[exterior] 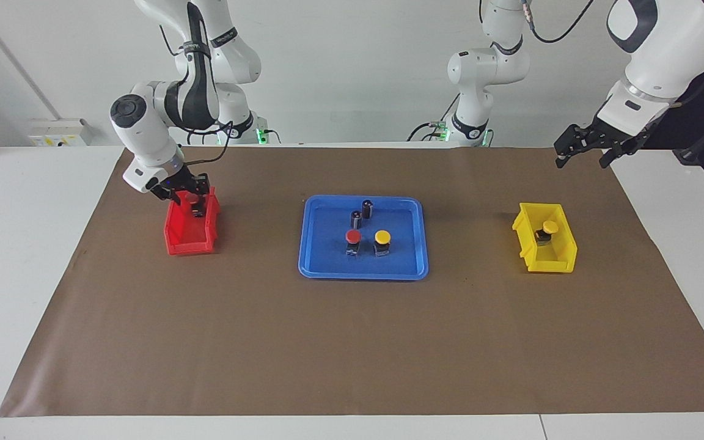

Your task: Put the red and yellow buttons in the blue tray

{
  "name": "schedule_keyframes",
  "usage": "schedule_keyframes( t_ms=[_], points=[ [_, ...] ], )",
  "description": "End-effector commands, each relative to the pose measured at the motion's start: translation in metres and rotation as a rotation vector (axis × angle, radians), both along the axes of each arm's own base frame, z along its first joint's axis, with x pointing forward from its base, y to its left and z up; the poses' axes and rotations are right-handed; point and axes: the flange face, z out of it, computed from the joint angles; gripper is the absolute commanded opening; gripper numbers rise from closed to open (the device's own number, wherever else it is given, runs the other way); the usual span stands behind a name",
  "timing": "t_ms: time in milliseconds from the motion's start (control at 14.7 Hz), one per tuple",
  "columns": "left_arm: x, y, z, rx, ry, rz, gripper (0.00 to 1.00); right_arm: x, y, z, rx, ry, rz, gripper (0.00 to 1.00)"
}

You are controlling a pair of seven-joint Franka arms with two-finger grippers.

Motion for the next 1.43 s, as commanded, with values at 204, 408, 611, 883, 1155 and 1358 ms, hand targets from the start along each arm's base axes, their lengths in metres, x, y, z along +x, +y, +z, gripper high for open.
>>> schedule_keyframes(
  t_ms=[204,408,611,883,1155,1358],
  points=[
    [-0.012,0.028,-0.036,-0.033,-0.037,-0.021,1.00,-0.011,0.000,0.001,0.013,-0.009,0.021,0.57],
    [-0.014,0.034,-0.106,-0.035,-0.072,-0.019,1.00,-0.012,0.000,0.001,0.013,-0.009,0.022,0.49],
    [-0.010,0.039,-0.155,-0.031,-0.118,-0.001,1.00,-0.012,-0.002,0.000,0.013,-0.005,0.020,0.33],
    [-0.009,0.064,-0.175,-0.029,-0.095,0.028,1.00,0.004,-0.004,0.018,0.014,0.005,0.022,0.27],
    [0.003,0.053,-0.226,-0.028,-0.108,0.025,0.97,0.058,-0.003,0.076,0.023,0.083,0.026,0.26],
    [0.004,0.051,-0.231,-0.030,-0.095,0.028,0.76,0.089,0.026,0.129,0.023,0.098,0.013,0.26]
  ],
)
